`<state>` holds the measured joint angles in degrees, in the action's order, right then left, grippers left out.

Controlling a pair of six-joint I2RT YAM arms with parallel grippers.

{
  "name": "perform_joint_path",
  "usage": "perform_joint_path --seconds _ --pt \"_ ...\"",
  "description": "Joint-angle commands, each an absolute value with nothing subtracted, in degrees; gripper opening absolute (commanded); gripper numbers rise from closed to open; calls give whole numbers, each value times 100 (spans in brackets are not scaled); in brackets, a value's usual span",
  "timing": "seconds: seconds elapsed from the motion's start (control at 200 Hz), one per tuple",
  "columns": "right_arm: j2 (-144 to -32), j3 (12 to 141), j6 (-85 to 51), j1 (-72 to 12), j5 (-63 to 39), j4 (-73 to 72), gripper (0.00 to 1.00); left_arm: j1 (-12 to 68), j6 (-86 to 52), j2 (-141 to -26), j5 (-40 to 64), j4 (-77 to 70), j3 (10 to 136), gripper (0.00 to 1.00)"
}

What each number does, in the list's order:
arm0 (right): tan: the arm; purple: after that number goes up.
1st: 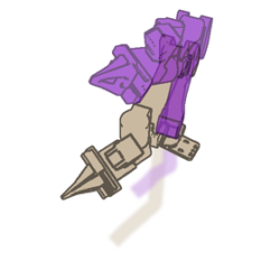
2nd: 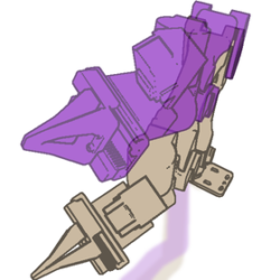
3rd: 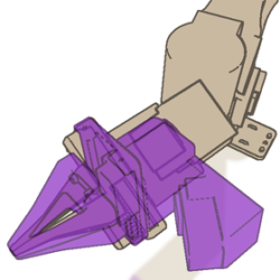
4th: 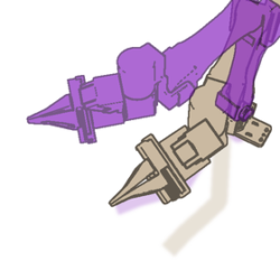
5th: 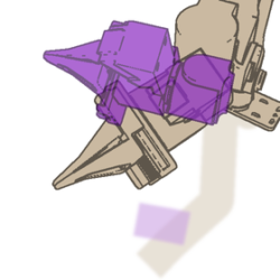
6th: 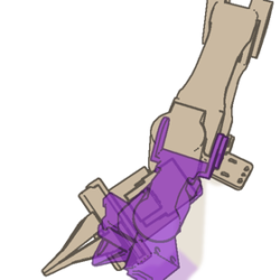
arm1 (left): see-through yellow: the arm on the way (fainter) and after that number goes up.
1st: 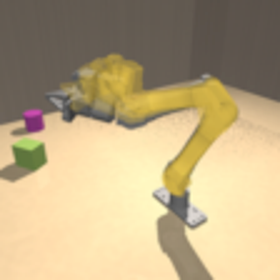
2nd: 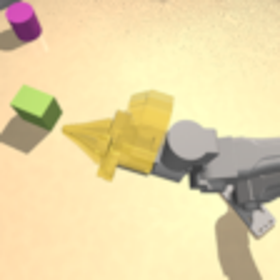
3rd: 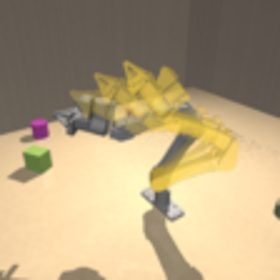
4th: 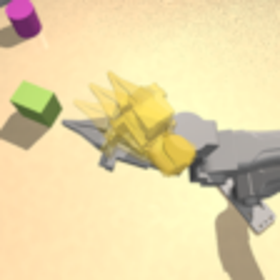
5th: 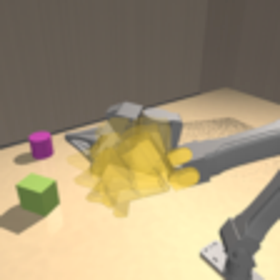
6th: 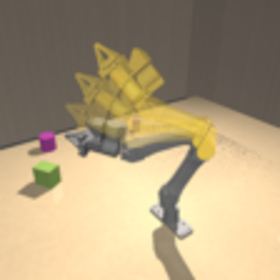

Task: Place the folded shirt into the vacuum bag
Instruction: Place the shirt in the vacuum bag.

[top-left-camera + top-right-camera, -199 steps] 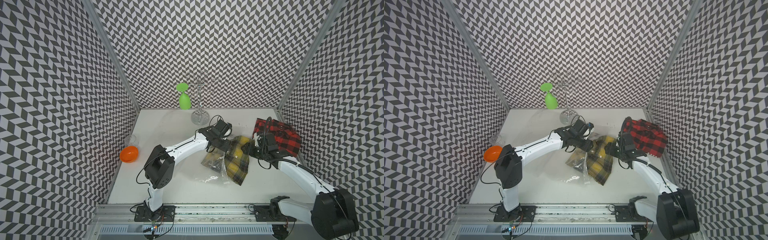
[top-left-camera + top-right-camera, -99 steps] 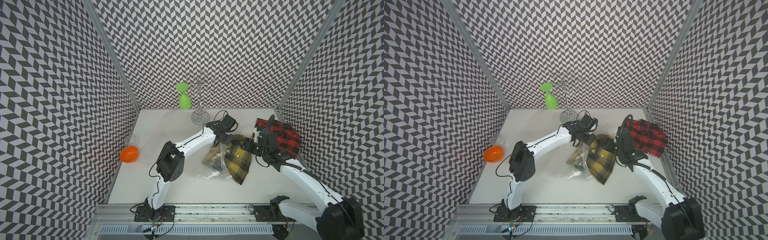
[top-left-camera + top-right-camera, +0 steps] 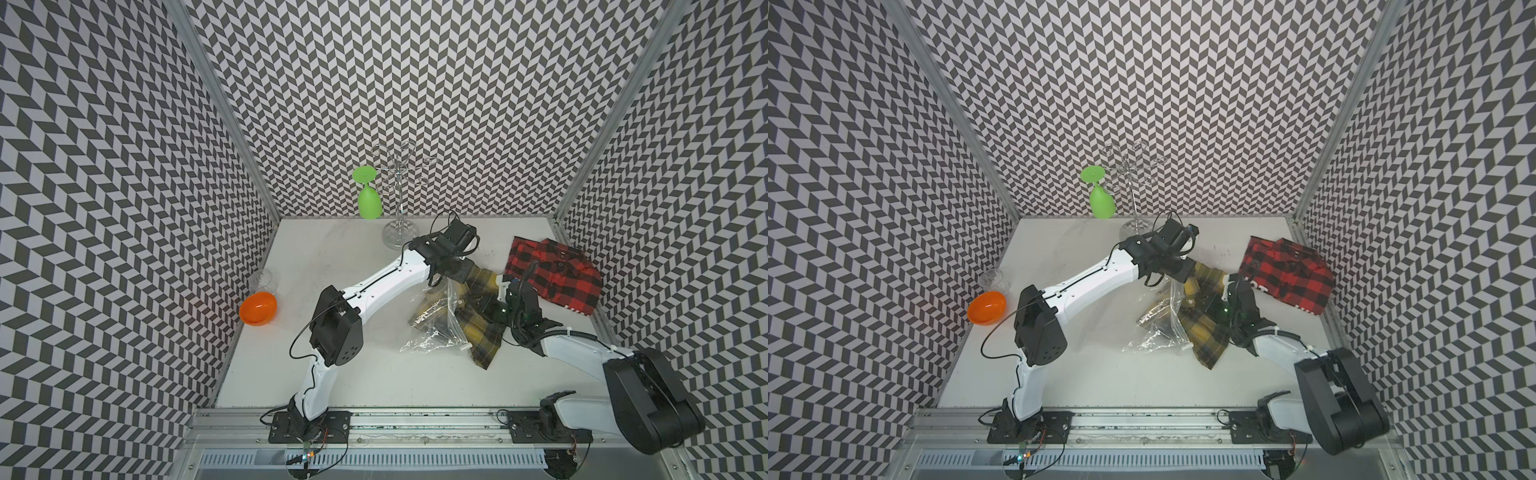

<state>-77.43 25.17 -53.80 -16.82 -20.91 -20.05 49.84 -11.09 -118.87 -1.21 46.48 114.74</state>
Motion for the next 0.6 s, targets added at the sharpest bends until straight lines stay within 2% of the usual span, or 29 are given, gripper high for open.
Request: perform_joint_path --seconds 0.0,0.155,0.265,0.335,0.461,0.596 --pt "-8070 2376 -6118 -1707 -2007 -3630 30 5089 -1144 -11712 96 4334 11371 1" --pt "-8754 2495 -6458 -1878 -1741 -4101 29 5124 -1134 -11574 190 4012 11095 1" --pt "-9322 2798 -6334 -1896 -2215 -4345 31 5091 -1084 -11560 202 3904 10965 1" --pt "-9315 3094 -5922 -1849 -2619 -3817 34 5032 -1068 -11556 139 3913 10872 1" --pt "-8316 3166 -5122 -1768 -2972 -2596 48 4785 -1088 -11352 51 3800 10490 1" --pt "-7073 3279 -4421 -1564 -2737 -520 71 4548 -1138 -11016 190 3410 10062 2"
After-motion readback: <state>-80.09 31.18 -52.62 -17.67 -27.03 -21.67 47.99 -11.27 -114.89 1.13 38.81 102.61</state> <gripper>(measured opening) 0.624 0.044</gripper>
